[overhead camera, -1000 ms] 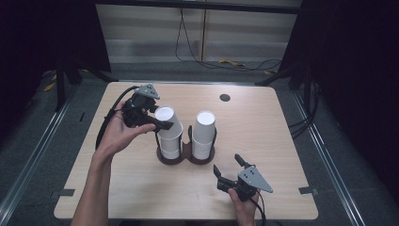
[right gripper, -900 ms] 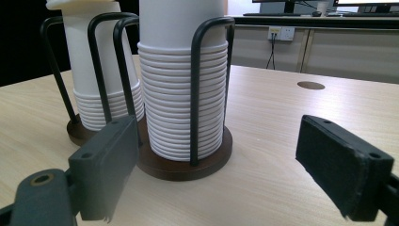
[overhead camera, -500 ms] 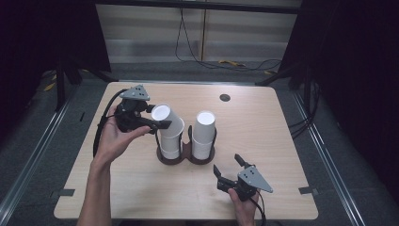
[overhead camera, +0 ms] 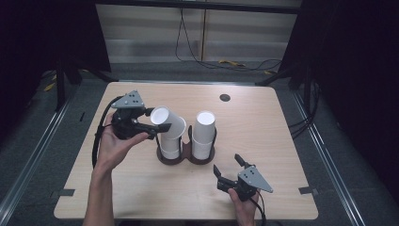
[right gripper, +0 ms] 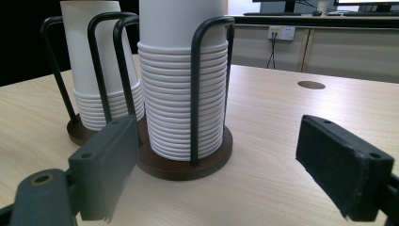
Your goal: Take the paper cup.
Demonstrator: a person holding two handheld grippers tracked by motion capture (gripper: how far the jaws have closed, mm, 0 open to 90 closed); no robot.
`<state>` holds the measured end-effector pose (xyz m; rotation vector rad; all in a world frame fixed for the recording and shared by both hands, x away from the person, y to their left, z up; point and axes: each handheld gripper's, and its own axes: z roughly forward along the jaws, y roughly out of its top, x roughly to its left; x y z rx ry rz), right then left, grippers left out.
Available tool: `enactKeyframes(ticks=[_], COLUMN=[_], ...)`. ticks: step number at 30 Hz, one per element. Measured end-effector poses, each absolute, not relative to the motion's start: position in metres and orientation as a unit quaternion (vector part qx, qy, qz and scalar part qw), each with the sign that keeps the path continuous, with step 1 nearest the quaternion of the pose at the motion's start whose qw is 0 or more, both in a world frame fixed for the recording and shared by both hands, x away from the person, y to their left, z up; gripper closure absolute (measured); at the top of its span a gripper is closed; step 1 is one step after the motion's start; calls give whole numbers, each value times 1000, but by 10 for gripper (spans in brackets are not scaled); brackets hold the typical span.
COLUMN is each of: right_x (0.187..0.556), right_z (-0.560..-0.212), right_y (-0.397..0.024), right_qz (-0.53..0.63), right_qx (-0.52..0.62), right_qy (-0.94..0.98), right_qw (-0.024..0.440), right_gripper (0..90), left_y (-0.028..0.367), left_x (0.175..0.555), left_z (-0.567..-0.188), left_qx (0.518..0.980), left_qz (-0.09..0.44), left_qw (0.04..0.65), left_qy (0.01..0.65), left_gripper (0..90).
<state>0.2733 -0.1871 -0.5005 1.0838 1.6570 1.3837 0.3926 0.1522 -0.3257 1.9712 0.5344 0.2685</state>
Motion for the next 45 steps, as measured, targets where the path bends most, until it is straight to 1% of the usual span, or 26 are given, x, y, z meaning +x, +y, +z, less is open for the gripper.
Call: enactKeyframes(ticks=[12, 21, 24, 27, 32, 40, 45], right_x=[273, 273, 273, 273, 274, 273, 271], right_z=[-501, -501, -500, -500, -500, -497, -493], right_y=[-187, -187, -187, -188, -188, -181, -172], right_qz=[537, 537, 537, 538, 542, 551, 567], right_qx=[420, 419, 419, 421, 420, 399, 375], right_qy=[639, 639, 641, 640, 641, 664, 673], right_qw=[357, 357, 355, 352, 345, 311, 291], right_gripper=[133, 133, 132, 130, 129, 129, 129], left_y=[153, 157, 158, 159, 159, 159, 154], left_x=[380, 366, 363, 360, 354, 342, 336], left_z=[-344, -353, -358, -364, -373, -384, -394], left_qx=[804, 786, 785, 781, 783, 777, 776], left_qz=[86, 74, 77, 62, 65, 50, 48], left_qw=[549, 578, 579, 586, 583, 598, 600], left_qy=[212, 205, 208, 207, 209, 190, 189], left_gripper=[329, 329, 329, 328, 329, 328, 329])
